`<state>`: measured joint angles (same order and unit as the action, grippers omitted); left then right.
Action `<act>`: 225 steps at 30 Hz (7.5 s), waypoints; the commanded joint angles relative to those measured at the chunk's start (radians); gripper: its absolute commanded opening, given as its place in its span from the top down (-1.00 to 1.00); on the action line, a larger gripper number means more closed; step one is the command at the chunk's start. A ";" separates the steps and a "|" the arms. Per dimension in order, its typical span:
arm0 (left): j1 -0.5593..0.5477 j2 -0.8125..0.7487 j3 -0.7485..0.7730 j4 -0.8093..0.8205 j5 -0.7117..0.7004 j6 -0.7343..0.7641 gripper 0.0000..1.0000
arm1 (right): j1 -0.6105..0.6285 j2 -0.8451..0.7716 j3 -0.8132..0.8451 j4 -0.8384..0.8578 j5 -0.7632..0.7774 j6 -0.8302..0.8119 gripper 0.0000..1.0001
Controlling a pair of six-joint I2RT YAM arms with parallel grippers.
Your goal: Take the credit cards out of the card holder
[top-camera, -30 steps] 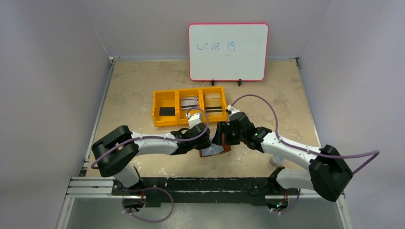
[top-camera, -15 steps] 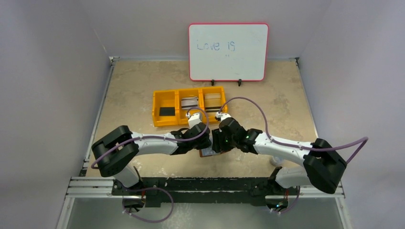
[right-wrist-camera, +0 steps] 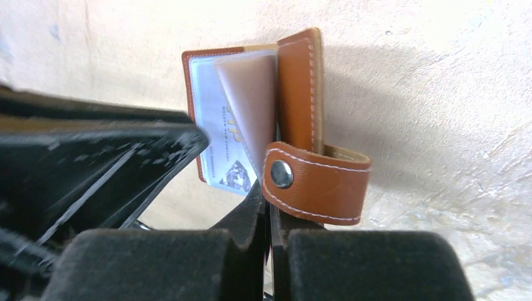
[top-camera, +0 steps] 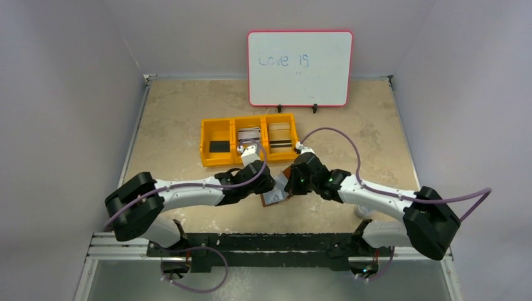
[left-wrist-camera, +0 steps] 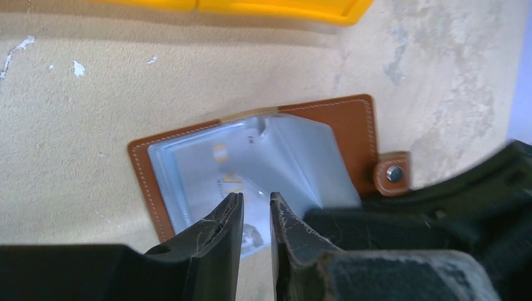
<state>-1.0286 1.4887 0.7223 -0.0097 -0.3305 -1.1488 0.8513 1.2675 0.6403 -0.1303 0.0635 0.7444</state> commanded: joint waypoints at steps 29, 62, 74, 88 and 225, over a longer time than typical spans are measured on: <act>0.000 -0.107 -0.052 -0.130 -0.040 -0.083 0.90 | -0.224 0.096 -0.312 0.734 -0.527 0.472 1.00; 0.016 0.184 0.126 0.197 0.071 0.068 0.85 | -0.229 -0.328 -0.095 0.018 -0.147 0.122 0.23; 0.018 0.216 0.115 0.170 0.077 0.025 0.86 | -0.228 -0.166 -0.155 0.239 -0.391 0.032 0.98; 0.039 0.069 0.163 -0.023 -0.038 0.063 0.71 | -0.228 0.079 -0.165 0.322 -0.408 0.084 0.99; 0.024 -0.092 0.017 0.021 0.043 0.153 0.11 | -0.363 0.265 -0.273 0.717 -0.568 0.228 1.00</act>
<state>-1.0039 1.3472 0.6922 -0.0998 -0.3752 -1.0504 0.4904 1.5242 0.3496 0.6201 -0.5190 1.0042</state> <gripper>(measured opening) 0.451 0.007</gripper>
